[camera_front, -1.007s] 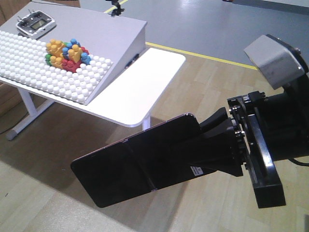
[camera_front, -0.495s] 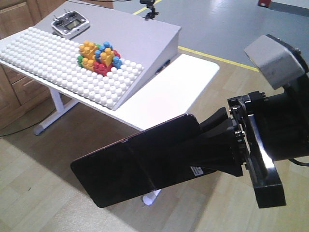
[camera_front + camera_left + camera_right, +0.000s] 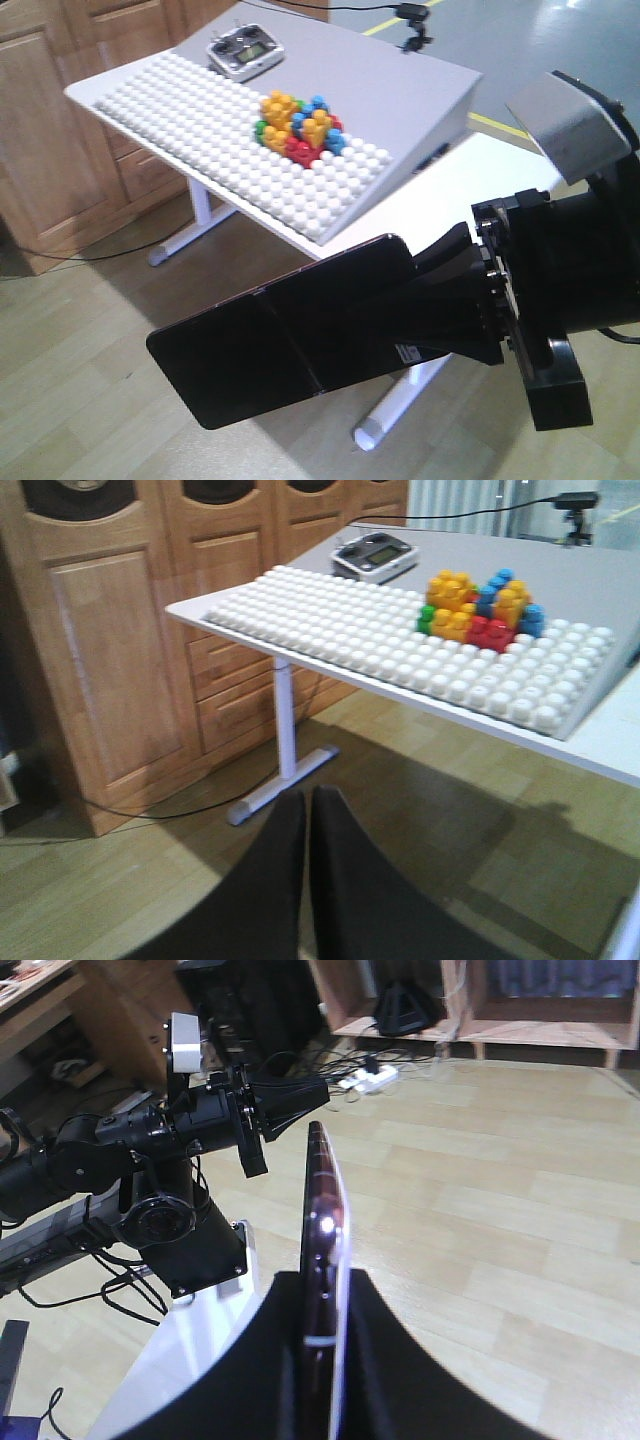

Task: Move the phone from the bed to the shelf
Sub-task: 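Hold the phone in the right gripper while the base turns past the desk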

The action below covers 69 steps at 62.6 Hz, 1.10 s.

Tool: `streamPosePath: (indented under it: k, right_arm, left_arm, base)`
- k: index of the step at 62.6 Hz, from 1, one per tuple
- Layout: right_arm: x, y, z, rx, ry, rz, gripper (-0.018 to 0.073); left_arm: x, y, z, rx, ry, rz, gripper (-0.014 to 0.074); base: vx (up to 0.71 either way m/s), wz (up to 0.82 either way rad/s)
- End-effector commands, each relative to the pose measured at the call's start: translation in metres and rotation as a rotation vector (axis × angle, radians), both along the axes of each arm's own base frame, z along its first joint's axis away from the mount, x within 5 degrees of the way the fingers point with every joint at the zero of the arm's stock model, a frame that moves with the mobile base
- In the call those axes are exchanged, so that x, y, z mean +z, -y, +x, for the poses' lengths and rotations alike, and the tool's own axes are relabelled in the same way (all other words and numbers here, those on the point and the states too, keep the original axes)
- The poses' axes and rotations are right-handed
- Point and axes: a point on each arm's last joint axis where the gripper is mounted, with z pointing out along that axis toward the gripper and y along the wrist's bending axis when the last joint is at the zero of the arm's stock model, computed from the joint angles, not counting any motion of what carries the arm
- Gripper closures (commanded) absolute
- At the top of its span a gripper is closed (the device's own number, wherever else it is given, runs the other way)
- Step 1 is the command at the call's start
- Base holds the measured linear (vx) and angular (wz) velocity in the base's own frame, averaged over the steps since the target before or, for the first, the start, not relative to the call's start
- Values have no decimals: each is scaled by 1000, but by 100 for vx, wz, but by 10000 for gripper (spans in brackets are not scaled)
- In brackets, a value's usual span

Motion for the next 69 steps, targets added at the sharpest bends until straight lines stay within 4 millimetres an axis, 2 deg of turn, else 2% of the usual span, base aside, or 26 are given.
streamPosePath:
  k: [1, 69]
  right_arm:
    - [19, -2, -11, 57, 1, 100, 561]
    - [19, -2, -11, 57, 1, 100, 561]
  left_arm:
    - [6, -1, 0, 11, 78, -6, 596]
    - [6, -1, 0, 11, 78, -6, 596]
  base:
    - [13, 44]
    - [13, 45]
